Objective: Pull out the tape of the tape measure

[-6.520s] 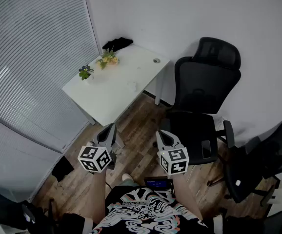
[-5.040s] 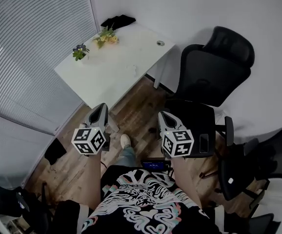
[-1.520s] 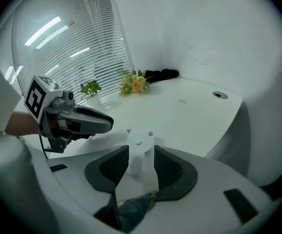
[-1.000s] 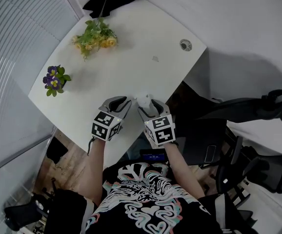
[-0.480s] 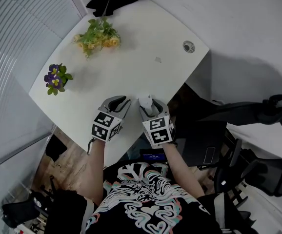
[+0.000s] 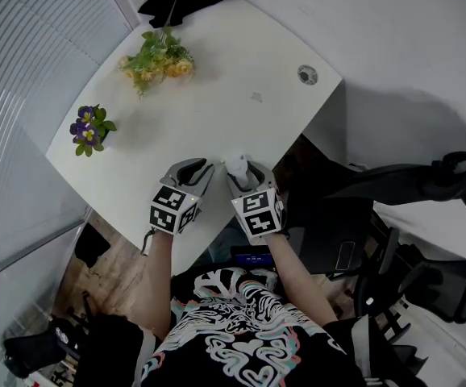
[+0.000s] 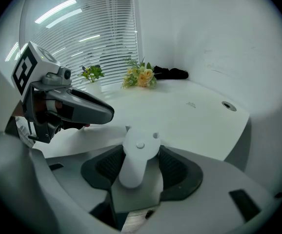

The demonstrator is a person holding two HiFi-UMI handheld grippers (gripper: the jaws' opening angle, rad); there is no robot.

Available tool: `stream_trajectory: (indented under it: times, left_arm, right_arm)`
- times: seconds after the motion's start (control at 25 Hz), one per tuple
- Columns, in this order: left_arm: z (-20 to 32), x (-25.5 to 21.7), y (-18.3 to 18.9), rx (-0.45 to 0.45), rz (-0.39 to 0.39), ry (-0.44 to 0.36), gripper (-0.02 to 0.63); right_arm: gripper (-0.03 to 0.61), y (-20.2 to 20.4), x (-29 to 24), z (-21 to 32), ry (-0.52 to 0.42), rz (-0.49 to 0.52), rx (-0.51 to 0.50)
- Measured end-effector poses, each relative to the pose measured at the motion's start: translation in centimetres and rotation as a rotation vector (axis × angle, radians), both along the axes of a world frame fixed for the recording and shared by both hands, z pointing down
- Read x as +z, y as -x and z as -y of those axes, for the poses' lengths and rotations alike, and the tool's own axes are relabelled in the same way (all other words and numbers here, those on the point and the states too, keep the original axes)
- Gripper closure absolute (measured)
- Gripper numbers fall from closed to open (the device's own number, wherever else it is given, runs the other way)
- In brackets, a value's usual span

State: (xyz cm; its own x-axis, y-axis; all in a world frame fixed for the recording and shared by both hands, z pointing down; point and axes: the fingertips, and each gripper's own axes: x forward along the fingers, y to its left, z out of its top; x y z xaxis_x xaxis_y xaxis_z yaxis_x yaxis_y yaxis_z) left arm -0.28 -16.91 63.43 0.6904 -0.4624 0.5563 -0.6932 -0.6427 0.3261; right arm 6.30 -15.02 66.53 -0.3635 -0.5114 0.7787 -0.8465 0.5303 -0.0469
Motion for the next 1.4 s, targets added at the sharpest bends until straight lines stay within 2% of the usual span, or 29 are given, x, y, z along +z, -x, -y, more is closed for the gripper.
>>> stream_trajectory:
  times: [0.2,0.56,0.72,0.88,1.4]
  left_arm:
    - [-0.3,0.1,0.2,0.004,0.017,0.003,0.534]
    - [-1.3,-1.0,0.0,0.015,0.022,-0.027,0.534]
    - [-2.1,-1.7,-0.4,0.03,0.02,-0.043,0.534]
    - [-2.8,-2.9,-0.7,0.046,0.014,-0.074,0.534]
    - [-5.7,-8.8,-0.6,0.087,-0.013,-0.22,0.534]
  right_arm:
    - [0.347,0.0,0.1,0.1,0.011,0.001,0.005]
    - [0.348,-0.3,-1.0,-1.2,0.039,0.02,-0.048]
    - [0.348,-0.2,-2.1,-1.9,0.031,0.057,-0.042]
    - [0.348,-0.2,-3.8,-2.3,0.02,0.105,-0.025]
    - [0.348,0.6,-9.8,-4.8,-0.041,0.155,-0.024]
